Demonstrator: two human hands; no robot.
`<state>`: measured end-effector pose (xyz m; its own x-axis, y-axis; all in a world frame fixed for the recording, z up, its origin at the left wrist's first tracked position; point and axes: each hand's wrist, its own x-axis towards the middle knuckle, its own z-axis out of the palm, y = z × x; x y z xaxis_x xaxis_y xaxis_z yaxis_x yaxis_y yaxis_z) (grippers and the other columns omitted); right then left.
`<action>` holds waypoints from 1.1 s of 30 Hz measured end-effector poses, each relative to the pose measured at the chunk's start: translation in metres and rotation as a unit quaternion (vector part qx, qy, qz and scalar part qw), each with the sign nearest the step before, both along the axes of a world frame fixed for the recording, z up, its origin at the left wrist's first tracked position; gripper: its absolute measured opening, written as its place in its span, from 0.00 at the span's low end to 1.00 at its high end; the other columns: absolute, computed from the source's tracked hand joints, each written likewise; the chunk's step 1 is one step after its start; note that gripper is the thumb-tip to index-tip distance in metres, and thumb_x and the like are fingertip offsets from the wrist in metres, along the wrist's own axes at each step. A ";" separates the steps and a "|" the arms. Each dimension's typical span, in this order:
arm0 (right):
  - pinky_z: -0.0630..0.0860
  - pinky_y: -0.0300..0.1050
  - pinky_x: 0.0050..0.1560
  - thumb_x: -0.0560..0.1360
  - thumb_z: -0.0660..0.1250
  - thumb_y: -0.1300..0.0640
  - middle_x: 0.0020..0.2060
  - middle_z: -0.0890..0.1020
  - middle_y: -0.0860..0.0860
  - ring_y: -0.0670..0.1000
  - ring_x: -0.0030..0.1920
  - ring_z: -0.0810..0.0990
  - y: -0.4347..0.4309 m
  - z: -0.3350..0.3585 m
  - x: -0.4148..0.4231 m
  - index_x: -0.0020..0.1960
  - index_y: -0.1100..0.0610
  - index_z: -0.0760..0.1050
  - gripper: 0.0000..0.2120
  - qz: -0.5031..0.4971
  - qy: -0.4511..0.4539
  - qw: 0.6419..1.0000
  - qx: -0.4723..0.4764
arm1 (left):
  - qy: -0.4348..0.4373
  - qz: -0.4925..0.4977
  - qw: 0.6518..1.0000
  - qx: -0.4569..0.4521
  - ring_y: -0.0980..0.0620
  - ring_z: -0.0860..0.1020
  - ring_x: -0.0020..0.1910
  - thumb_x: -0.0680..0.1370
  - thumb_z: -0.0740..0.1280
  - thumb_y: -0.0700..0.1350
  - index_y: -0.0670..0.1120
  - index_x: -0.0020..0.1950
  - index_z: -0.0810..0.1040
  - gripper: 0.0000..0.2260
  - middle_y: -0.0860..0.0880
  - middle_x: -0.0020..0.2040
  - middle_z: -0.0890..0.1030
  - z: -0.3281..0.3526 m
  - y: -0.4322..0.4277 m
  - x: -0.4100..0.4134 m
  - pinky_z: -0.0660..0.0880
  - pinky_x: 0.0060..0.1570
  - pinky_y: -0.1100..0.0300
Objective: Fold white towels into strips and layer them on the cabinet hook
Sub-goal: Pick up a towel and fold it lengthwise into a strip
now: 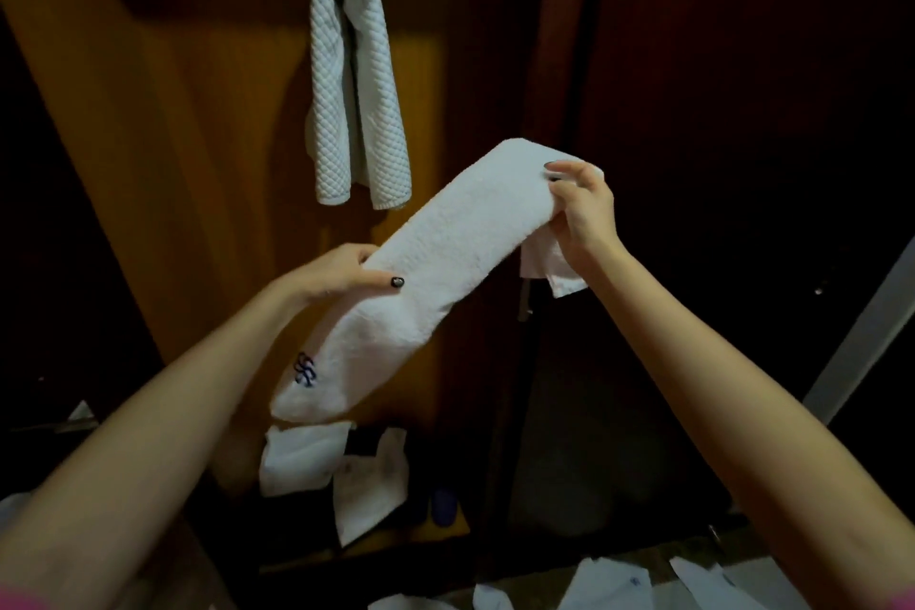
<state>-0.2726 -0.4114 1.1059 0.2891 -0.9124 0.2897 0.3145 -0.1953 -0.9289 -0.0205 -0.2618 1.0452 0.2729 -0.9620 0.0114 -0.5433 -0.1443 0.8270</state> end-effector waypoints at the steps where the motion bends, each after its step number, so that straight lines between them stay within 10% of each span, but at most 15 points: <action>1: 0.76 0.47 0.41 0.77 0.56 0.71 0.46 0.77 0.52 0.50 0.43 0.78 -0.002 0.010 0.004 0.48 0.56 0.77 0.15 0.012 -0.001 1.000 -0.013 | -0.016 0.017 1.000 -0.019 0.47 0.83 0.49 0.61 0.77 0.60 0.44 0.55 0.80 0.30 0.46 0.50 0.84 0.015 0.001 0.008 0.78 0.52 0.50; 7: 0.79 0.51 0.57 0.77 0.56 0.71 0.57 0.78 0.55 0.55 0.57 0.79 -0.016 0.068 0.045 0.68 0.62 0.72 0.21 0.041 0.021 0.993 -0.112 | -0.062 0.123 0.972 -0.191 0.64 0.70 0.27 0.70 0.76 0.54 0.47 0.38 0.72 0.16 0.54 0.33 0.73 0.098 0.002 0.067 0.65 0.29 0.67; 11: 0.79 0.44 0.50 0.76 0.57 0.71 0.60 0.77 0.61 0.51 0.48 0.78 -0.026 0.105 0.083 0.67 0.63 0.73 0.21 0.049 0.000 0.990 -0.135 | -0.046 0.158 0.955 -0.249 0.66 0.73 0.25 0.73 0.73 0.49 0.48 0.38 0.73 0.11 0.59 0.27 0.77 0.142 -0.005 0.109 0.68 0.25 0.71; 27: 0.78 0.36 0.40 0.76 0.59 0.74 0.49 0.80 0.59 0.49 0.42 0.80 -0.135 0.234 0.281 0.68 0.69 0.69 0.21 0.011 -0.088 0.986 -0.138 | 0.102 0.101 0.927 -0.347 0.51 0.82 0.39 0.78 0.68 0.47 0.44 0.46 0.79 0.07 0.47 0.40 0.84 0.289 -0.114 0.290 0.77 0.44 0.56; 33: 0.78 0.36 0.35 0.77 0.58 0.75 0.45 0.78 0.58 0.51 0.43 0.80 -0.191 0.259 0.341 0.66 0.70 0.71 0.17 0.040 -0.121 0.988 -0.092 | 0.133 0.141 0.924 -0.330 0.54 0.84 0.33 0.72 0.73 0.53 0.42 0.45 0.80 0.14 0.48 0.35 0.85 0.328 -0.177 0.347 0.77 0.29 0.65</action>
